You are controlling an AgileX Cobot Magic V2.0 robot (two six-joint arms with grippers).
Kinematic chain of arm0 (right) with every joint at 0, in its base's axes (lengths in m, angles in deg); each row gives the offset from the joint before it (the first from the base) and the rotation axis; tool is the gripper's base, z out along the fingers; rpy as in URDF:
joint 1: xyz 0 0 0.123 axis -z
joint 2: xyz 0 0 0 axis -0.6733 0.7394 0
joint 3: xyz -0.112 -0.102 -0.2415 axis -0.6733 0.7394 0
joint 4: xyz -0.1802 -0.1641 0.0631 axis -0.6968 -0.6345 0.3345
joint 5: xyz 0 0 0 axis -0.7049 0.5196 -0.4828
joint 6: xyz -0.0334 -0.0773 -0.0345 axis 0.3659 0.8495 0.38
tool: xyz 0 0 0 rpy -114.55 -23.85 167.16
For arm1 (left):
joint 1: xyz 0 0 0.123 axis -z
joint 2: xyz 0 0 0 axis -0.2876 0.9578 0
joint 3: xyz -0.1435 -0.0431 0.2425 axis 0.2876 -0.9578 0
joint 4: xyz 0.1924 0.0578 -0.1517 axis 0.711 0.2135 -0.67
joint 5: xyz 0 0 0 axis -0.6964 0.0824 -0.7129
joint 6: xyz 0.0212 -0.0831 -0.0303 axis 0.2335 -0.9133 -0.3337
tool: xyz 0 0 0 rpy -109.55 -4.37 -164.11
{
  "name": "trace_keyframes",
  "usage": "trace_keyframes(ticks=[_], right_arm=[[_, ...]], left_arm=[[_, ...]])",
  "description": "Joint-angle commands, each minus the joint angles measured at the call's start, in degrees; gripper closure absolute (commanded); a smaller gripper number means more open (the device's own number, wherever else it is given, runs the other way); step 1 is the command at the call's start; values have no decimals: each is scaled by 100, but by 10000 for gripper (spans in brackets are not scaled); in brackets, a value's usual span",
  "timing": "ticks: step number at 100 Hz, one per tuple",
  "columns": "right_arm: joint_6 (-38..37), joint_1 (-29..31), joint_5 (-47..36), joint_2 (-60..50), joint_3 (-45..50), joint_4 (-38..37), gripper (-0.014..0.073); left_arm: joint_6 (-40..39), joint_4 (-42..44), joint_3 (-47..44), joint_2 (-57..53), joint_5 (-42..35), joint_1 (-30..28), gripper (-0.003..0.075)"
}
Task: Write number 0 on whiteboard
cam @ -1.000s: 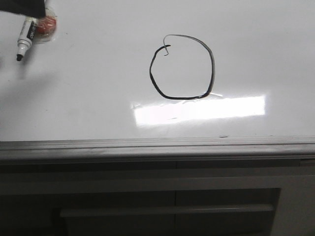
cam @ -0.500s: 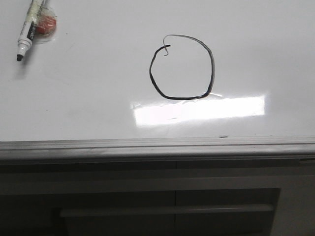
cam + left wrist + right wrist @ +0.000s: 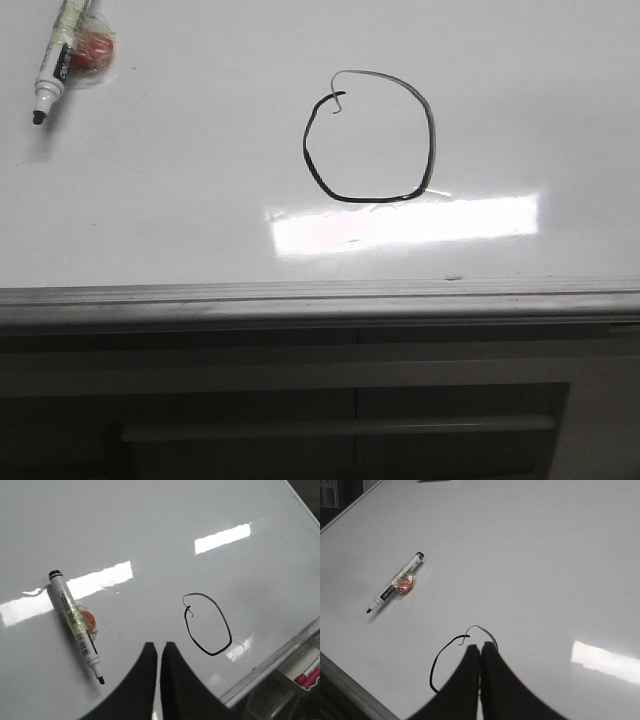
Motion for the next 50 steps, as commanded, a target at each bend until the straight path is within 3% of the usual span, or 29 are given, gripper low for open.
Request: trace_keyframes(ticks=[1, 15, 42, 50], right_arm=[[-14, 48, -482, 14, -151, -64, 652], [-14, 48, -482, 14, -151, -64, 652], [-14, 48, -482, 14, -151, -64, 652], [-14, 48, -482, 14, -151, -64, 652]], left_arm=[[9, -54, 160, 37, -364, -1, 740], [21, -25, 100, 33, -479, -1, 740], [9, -68, -1001, -493, -2709, -4, 740], [1, 101, -1498, -776, -2971, -117, 740]])
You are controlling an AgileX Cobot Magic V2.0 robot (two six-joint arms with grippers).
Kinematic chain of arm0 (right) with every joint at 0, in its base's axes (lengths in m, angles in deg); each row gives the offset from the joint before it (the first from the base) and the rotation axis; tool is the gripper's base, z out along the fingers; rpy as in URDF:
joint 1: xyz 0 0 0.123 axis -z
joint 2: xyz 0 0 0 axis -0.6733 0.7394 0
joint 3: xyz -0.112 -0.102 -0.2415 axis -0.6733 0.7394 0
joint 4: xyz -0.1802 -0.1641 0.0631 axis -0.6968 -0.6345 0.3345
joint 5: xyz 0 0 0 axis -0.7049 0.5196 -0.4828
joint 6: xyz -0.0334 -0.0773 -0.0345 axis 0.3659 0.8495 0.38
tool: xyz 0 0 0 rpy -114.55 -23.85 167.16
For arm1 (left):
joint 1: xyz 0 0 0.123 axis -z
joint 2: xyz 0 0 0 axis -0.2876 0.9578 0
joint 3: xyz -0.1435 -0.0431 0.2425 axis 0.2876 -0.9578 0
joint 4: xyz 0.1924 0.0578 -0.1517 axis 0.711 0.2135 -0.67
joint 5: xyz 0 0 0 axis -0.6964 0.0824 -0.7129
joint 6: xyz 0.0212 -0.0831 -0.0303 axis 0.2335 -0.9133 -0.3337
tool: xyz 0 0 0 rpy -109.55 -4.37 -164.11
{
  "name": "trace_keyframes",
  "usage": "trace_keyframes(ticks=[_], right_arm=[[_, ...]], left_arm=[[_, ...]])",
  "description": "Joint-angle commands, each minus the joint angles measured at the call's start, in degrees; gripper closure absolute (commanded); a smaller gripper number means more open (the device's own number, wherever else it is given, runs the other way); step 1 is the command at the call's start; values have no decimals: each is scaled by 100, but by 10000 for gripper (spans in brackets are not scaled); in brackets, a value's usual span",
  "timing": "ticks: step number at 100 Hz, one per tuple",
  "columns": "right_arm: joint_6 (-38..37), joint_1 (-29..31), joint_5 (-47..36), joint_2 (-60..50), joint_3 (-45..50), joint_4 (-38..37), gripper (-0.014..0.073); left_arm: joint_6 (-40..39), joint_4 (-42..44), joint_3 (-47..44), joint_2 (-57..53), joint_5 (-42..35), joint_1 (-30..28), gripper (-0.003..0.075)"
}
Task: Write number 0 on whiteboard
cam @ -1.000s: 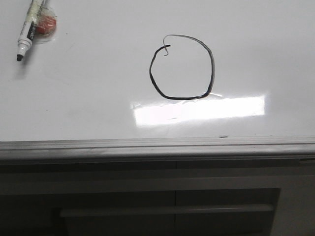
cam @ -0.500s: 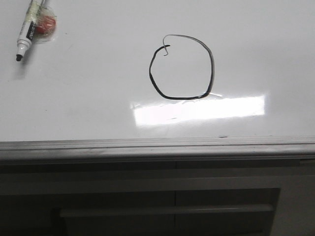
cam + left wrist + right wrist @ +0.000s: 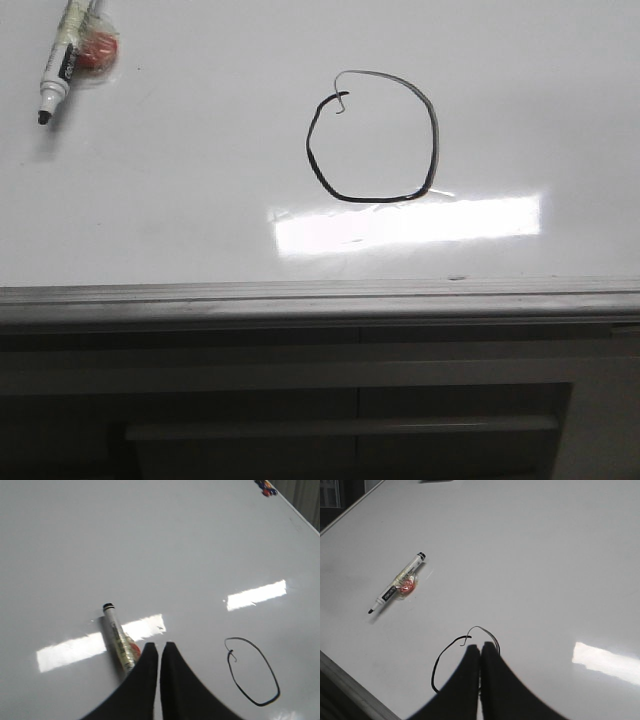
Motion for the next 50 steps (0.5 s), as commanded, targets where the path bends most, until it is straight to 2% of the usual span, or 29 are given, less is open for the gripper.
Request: trace_keyframes(ticks=[1, 21, 37, 50], right_arm=[[-14, 48, -472, 14, -151, -64, 652], [-14, 48, -472, 14, -151, -64, 652], [-14, 48, -472, 14, -151, -64, 652], [-14, 48, -472, 14, -151, -64, 652]], left_arm=[[1, 77, -389, -287, -894, -107, 740], [-115, 352, -1458, -1021, -731, -946, 740], [-142, 599, -1767, -1612, -107, -1703, 740], [-542, 911, -1895, -1974, 369, -2302, 740]])
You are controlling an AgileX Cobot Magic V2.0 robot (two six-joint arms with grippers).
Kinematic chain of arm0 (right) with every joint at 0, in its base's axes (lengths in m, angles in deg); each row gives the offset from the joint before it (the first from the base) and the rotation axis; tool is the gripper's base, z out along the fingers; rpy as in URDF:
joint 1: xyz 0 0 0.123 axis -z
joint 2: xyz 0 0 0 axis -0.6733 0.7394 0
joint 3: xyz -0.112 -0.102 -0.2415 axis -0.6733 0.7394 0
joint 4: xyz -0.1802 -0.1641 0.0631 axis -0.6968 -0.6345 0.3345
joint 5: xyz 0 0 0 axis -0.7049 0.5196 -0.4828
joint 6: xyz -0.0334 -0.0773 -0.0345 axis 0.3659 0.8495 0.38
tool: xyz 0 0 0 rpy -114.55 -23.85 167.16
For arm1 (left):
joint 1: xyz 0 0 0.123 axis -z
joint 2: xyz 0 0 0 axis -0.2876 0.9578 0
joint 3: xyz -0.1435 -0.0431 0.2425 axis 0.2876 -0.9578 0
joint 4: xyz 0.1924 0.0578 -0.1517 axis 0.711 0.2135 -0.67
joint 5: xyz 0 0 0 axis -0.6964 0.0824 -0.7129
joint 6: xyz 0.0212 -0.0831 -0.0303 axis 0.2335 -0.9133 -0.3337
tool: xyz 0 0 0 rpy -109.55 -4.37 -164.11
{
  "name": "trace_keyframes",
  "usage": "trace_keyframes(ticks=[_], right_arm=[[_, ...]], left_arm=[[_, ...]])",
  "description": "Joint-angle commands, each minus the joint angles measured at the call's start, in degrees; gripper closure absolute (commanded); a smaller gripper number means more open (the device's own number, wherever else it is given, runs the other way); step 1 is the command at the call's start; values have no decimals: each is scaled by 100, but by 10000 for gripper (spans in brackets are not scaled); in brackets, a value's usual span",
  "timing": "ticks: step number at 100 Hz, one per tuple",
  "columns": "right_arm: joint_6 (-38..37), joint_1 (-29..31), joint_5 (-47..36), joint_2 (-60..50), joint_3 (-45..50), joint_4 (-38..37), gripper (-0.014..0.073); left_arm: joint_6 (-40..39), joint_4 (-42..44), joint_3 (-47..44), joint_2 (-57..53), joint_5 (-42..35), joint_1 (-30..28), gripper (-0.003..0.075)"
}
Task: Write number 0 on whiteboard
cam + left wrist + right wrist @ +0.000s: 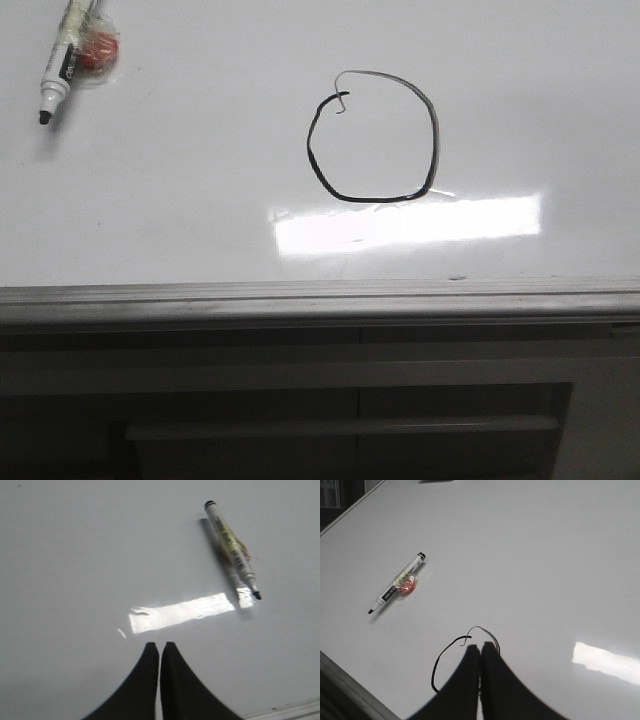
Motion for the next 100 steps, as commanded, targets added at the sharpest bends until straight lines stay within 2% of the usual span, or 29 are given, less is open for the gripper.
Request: trace_keyframes(ticks=[1, 15, 23, 37, 100], right_arm=[[-14, 48, -472, 14, -160, -64, 652], [-14, 48, -472, 14, -160, -64, 652], [-14, 48, -472, 14, -160, -64, 652], [-14, 48, -472, 24, -160, -64, 652], [-14, 48, -472, 24, -160, -64, 652]], left_arm=[[-316, 192, -20, -198, -54, -347, 740], [-631, 192, -197, -187, 261, -596, 740], [-765, 205, -197, -187, 869, -596, 740], [-785, 125, -197, -187, 1404, -596, 740], [-785, 112, -197, -187, 1420, -596, 740]])
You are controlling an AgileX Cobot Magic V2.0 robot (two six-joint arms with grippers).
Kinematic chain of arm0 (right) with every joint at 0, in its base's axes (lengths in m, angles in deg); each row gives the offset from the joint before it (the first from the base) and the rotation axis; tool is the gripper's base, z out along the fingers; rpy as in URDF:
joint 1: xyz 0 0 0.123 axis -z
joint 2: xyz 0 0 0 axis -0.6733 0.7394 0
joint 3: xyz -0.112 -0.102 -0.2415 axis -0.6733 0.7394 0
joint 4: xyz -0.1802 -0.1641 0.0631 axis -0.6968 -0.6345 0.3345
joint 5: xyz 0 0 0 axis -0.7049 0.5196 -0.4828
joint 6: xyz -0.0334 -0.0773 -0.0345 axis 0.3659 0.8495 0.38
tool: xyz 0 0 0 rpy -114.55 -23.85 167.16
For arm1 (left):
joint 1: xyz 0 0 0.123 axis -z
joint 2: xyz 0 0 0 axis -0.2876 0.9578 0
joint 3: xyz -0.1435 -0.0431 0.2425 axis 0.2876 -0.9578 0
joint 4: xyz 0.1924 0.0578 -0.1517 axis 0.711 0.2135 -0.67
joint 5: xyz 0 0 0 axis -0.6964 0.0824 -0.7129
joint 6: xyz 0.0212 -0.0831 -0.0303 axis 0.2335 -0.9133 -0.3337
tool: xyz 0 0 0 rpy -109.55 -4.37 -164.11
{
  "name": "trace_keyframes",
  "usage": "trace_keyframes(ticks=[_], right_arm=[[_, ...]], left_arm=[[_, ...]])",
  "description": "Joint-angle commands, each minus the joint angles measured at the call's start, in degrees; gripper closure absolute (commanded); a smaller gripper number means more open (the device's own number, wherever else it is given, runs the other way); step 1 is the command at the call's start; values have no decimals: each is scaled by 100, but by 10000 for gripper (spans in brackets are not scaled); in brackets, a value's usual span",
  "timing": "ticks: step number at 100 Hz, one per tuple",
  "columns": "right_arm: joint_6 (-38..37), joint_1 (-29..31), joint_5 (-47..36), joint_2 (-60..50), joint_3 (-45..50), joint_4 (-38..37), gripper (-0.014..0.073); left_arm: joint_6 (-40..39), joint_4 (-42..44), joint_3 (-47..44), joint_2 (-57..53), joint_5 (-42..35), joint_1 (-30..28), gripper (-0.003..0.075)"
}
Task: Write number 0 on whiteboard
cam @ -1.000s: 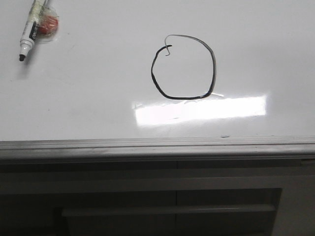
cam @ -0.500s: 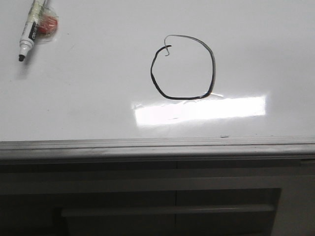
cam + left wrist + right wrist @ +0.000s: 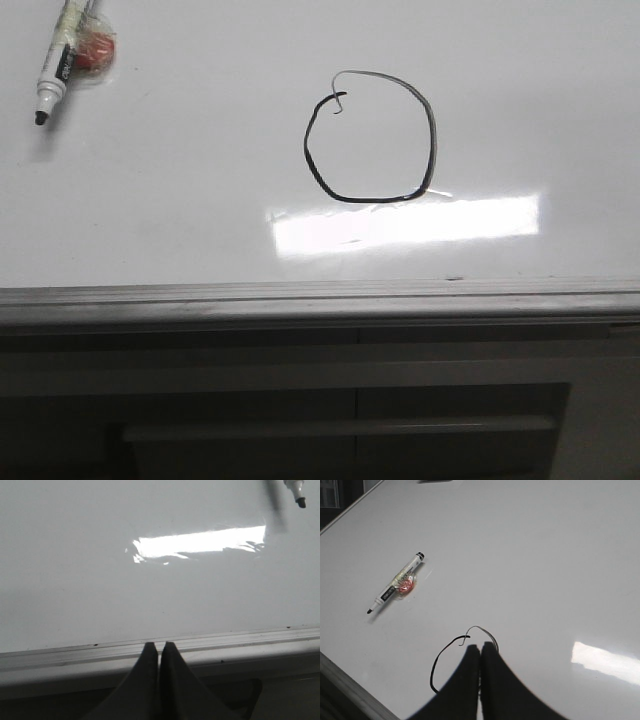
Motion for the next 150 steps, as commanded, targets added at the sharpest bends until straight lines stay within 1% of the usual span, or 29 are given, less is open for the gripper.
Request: trace_keyframes(ticks=[1, 20, 29, 53, 59, 68, 74, 75, 76, 79, 84, 91, 96, 120, 126, 137, 150], right_arm=[[-14, 48, -472, 24, -160, -64, 652], [-14, 48, -484, 24, -160, -64, 652], [-14, 48, -523, 24, -16, -64, 652], [-14, 48, -563, -27, 713, -64, 652], [-50, 74, -729, -29, 945, -64, 652], [-391, 278, -1018, -68, 1302, -305, 652], [-945, 490, -987, -180, 1520, -766, 652], [-945, 516, -974, -196, 1541, -823, 652], [-1159, 542, -950, -233, 1582, -937, 652], [-1429, 674, -864, -336, 1678, -1156, 652], [-1560, 874, -770, -511, 1818, -1256, 652], [-1558, 1093, -721, -794, 2040, -1256, 652], [-1558, 1294, -90, -1087, 2011, -1278, 652], [-1558, 2034, 1927, -2456, 2025, -1510, 652], [-1558, 2135, 2099, -2349, 2025, -1520, 652], [-1558, 2264, 2098, -2336, 2025, -1543, 652], [-1558, 2267, 2051, -2386, 2025, -1546, 652]], left_arm=[[-68, -88, -188, -168, -216, -7, 740], [-68, -88, -188, -168, -216, -7, 740], [-68, -88, -188, -168, -216, -7, 740], [-68, -88, -188, -168, -216, -7, 740], [-68, -88, -188, -168, -216, -7, 740], [-68, -88, -188, -168, -216, -7, 740], [-68, -88, -188, -168, -216, -7, 740], [-68, -88, -188, -168, -216, -7, 740], [-68, -88, -188, -168, -216, -7, 740], [-68, -88, -188, -168, -216, -7, 740], [-68, -88, -188, -168, -216, -7, 740], [-68, -88, -188, -168, -216, -7, 740], [-68, -88, -188, -168, -216, -7, 740], [-68, -101, -188, -168, -216, -7, 740], [-68, -101, -188, -168, -216, -7, 740], [-68, -130, -188, -168, -216, -7, 740], [-68, -130, -188, -168, -216, -7, 740]])
